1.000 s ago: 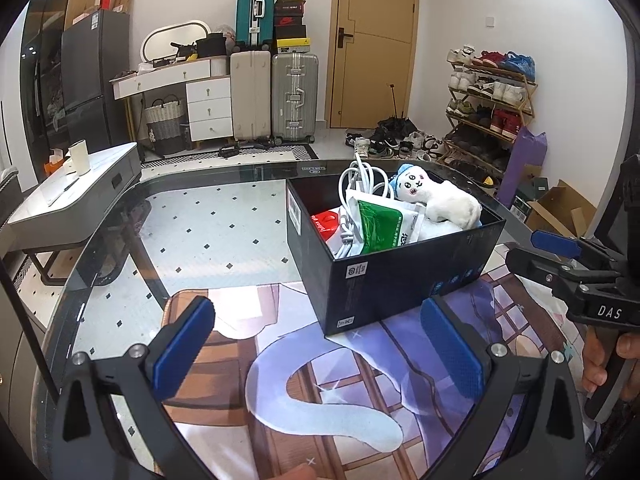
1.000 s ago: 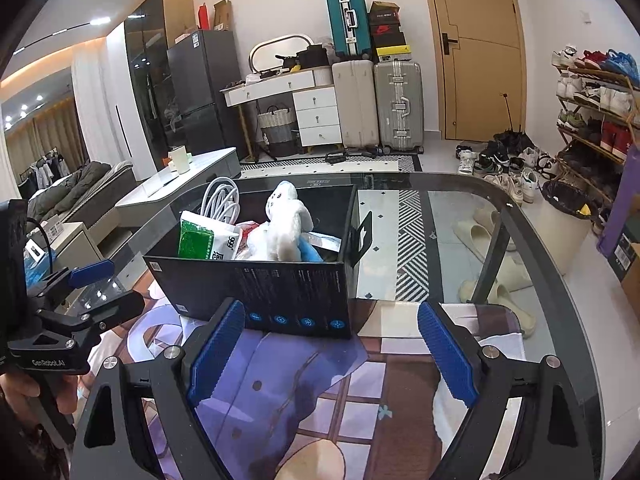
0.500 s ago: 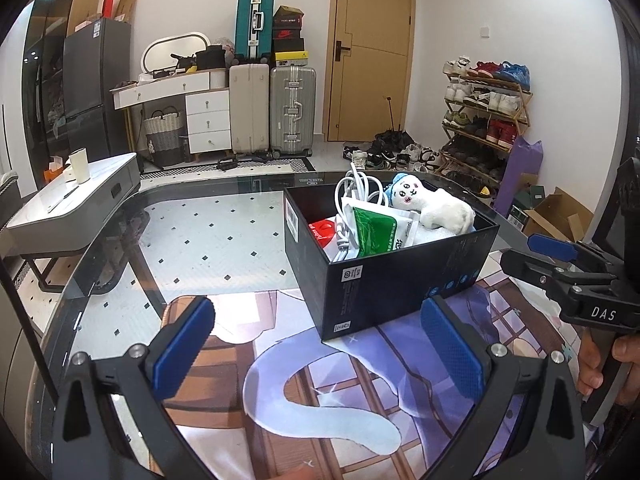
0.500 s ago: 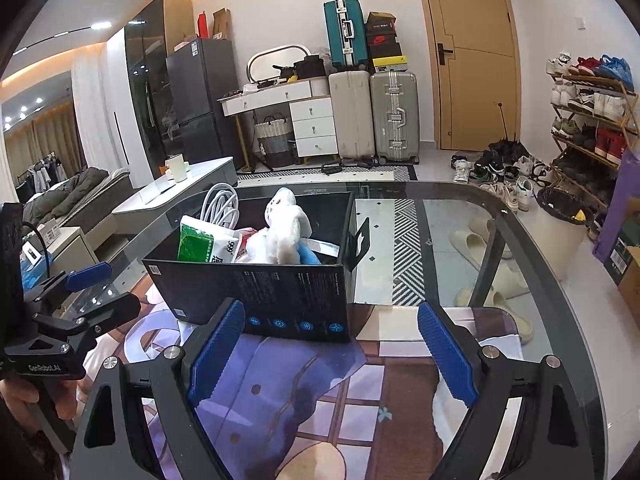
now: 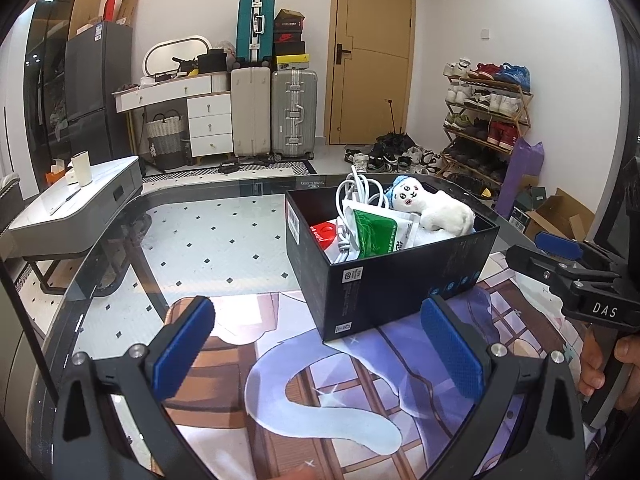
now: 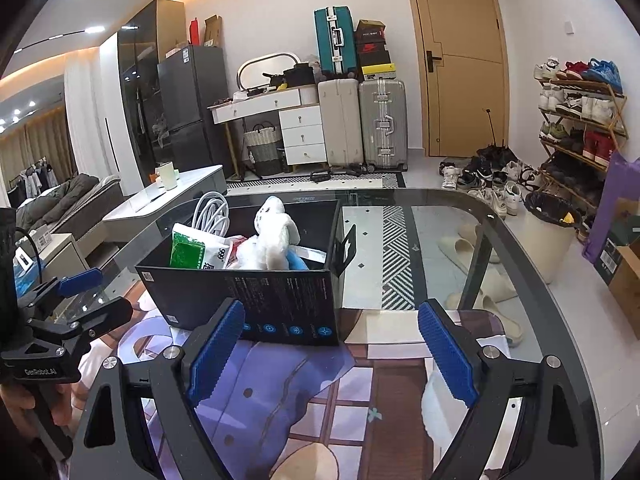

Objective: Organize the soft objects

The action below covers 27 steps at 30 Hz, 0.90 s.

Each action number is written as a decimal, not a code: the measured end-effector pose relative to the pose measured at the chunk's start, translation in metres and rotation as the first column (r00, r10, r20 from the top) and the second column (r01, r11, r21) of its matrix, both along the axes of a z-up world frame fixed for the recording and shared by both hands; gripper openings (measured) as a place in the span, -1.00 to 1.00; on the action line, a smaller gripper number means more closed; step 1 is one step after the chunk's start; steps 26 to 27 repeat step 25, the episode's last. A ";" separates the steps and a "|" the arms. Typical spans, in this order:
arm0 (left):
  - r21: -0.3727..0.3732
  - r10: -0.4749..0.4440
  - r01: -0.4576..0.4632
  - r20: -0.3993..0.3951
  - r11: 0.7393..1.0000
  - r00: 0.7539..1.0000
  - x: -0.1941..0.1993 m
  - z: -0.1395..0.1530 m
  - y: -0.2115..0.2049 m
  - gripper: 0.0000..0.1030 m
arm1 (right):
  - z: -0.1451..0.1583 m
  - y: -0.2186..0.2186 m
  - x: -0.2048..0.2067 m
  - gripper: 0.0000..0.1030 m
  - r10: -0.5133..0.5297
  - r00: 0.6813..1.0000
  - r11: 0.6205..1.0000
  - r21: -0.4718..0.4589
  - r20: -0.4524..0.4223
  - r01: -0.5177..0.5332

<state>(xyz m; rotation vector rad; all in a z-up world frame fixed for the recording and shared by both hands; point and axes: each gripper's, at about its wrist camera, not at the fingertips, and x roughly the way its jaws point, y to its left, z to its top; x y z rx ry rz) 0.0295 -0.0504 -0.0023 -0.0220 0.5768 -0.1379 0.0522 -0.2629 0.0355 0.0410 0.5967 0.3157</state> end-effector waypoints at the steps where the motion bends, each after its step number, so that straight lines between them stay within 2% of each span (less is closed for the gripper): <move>1: -0.001 0.001 -0.001 -0.001 1.000 1.000 0.000 0.000 -0.001 1.00 | 0.000 0.001 -0.001 0.77 0.002 1.000 1.000 -0.006 0.004 -0.002; 27: -0.006 0.006 -0.006 0.015 1.000 1.000 -0.001 0.001 0.001 1.00 | 0.003 0.006 -0.007 0.80 -0.016 1.000 0.999 -0.042 0.020 0.016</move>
